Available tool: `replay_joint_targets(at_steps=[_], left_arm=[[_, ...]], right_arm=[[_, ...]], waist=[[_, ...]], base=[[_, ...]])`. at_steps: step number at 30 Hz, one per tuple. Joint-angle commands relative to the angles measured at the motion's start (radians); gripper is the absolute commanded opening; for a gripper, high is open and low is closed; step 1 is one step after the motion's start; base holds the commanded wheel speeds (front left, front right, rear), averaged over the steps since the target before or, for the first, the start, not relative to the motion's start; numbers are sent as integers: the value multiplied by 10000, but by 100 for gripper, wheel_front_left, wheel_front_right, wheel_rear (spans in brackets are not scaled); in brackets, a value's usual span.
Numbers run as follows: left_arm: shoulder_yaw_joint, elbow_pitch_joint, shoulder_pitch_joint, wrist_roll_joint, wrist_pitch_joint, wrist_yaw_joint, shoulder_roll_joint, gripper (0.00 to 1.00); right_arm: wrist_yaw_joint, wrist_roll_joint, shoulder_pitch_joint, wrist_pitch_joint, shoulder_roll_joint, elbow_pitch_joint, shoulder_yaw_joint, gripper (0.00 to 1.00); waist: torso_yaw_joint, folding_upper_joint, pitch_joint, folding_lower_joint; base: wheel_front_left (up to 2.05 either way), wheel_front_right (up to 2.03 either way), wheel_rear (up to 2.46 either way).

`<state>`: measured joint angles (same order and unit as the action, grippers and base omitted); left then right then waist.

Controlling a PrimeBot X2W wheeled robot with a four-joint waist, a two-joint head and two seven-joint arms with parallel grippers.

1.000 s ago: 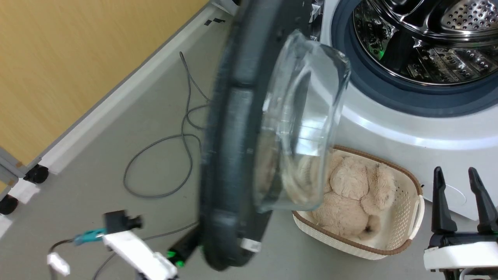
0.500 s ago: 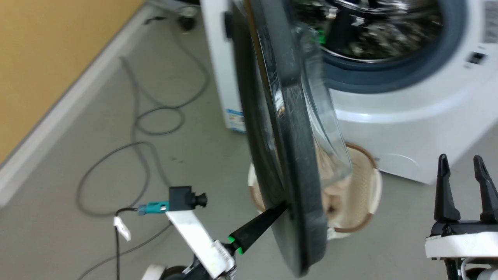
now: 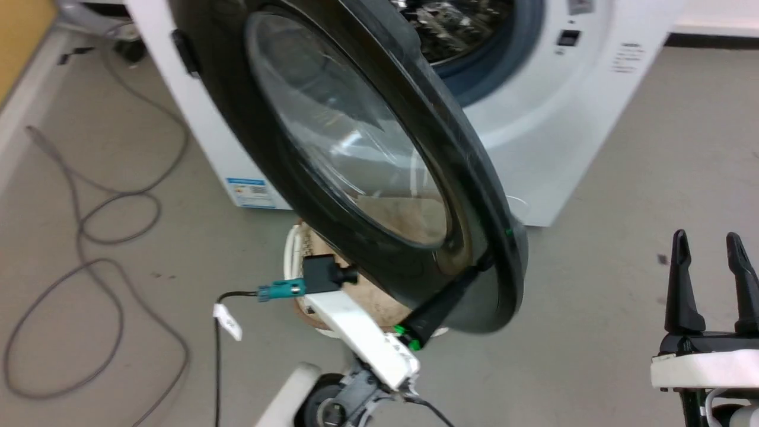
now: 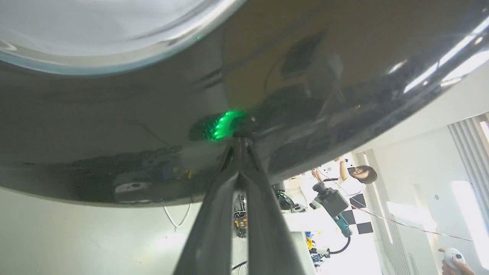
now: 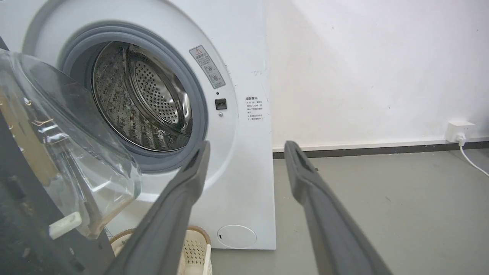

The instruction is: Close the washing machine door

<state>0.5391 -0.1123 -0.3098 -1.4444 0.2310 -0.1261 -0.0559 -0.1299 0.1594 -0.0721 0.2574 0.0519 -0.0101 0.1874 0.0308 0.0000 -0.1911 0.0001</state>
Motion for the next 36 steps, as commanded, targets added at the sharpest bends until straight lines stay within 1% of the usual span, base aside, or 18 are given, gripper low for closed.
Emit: replay_joint_targets(at_steps=[1, 5, 9, 12, 14, 15, 17, 19, 22, 24, 25, 26, 29, 32, 33, 34, 35, 36], left_arm=[[193, -38, -185, -48, -176, -46, 35, 0], [593, -176, -336, 416, -1173, -46, -309, 0], [1419, -68, -558, 1867, -3056, -46, -1122, 0], [1787, -673, -754, 3559, -4629, -46, -1860, 0], [1169, -1099, -736, 4329, -4894, -44, -1890, 0], [476, -1084, -740, 4952, -4912, 62, -1811, 0], [-1035, -675, -544, 6567, -4920, 549, -1508, 0], [-2142, -98, -220, 8375, -4922, 1062, -1295, 0], [-3241, 644, 296, 10613, -4924, 1910, -1055, 0], [-3690, 940, 628, 11833, -4925, 2464, -1055, 0], [-3864, 1013, 789, 12368, -4925, 2769, -1092, 39], [-3973, 1093, 955, 12886, -4925, 3063, -1153, 100], [-4264, 1268, 1596, 13661, -4926, 3782, -1124, 100], [-4457, 1279, 2216, 13875, -4926, 4057, -1104, 100], [-4487, 1290, 2387, 13858, -4926, 4045, -1081, 100], [-4500, 1305, 2532, 13848, -4926, 4008, -1064, 100], [-4494, 1318, 2657, 13847, -4926, 3949, -1055, 100], [-4478, 1318, 2769, 13846, -4926, 3879, -1046, 100]], right_arm=[[-8, 4, -106, 44, -17, -12, -32, 100], [-8, 22, -40, 44, -17, 13, -77, 100], [-8, 120, 73, 44, -17, 62, -106, 100], [-8, 119, 161, 44, -17, 112, -89, 100], [-8, 95, 223, 44, -17, 114, -58, 100], [-8, 64, 256, 44, -17, 91, -28, 100], [-8, 8, 299, 44, -17, 41, 31, 100], [-8, -60, 316, 44, -17, -6, 67, 100], [-8, -177, 297, 44, -17, -103, 88, 100], [-8, -221, 275, 44, -17, -170, 93, 100], [-8, -244, 259, 44, -17, -211, 104, 100], [-8, -249, 241, 44, -17, -248, 109, 100], [-8, -203, 144, 44, -17, -430, 51, 100], [-8, 23, -43, 44, -17, -699, -126, 100], [-8, 179, -175, 44, -17, -837, -157, 53], [-8, 473, -340, 44, -17, -1003, -106, 21], [-8, 902, -514, 44, -17, -1161, -115, 0], [-8, 1286, -701, 44, -17, -1368, -162, 0]], waist=[[-228, 0, -49, -1], [-239, 0, 66, -1], [-151, 0, 333, -1], [-60, 0, 592, -1], [0, 0, 753, -1], [42, 0, 811, -1], [107, 0, 912, -1], [149, 0, 1008, -1], [195, 0, 1105, -1], [228, 0, 1181, -1], [245, 0, 1221, -1], [254, 0, 1259, -1], [284, 0, 1370, -1], [311, 0, 1439, -1], [326, 0, 1454, -1], [348, 0, 1466, -1], [373, 0, 1482, -1], [395, 0, 1500, -1]], base=[[0, 0, 0], [0, 0, 0], [0, 0, 0], [0, 0, 0], [0, 0, 0], [0, 0, 0], [0, 0, 0], [0, 0, 0], [0, 0, 0], [0, 0, 0], [0, 0, 0], [0, 0, 0], [0, 0, 0], [0, 0, 0], [0, 0, 0], [0, 0, 0], [0, 0, 0], [0, 0, 0]])
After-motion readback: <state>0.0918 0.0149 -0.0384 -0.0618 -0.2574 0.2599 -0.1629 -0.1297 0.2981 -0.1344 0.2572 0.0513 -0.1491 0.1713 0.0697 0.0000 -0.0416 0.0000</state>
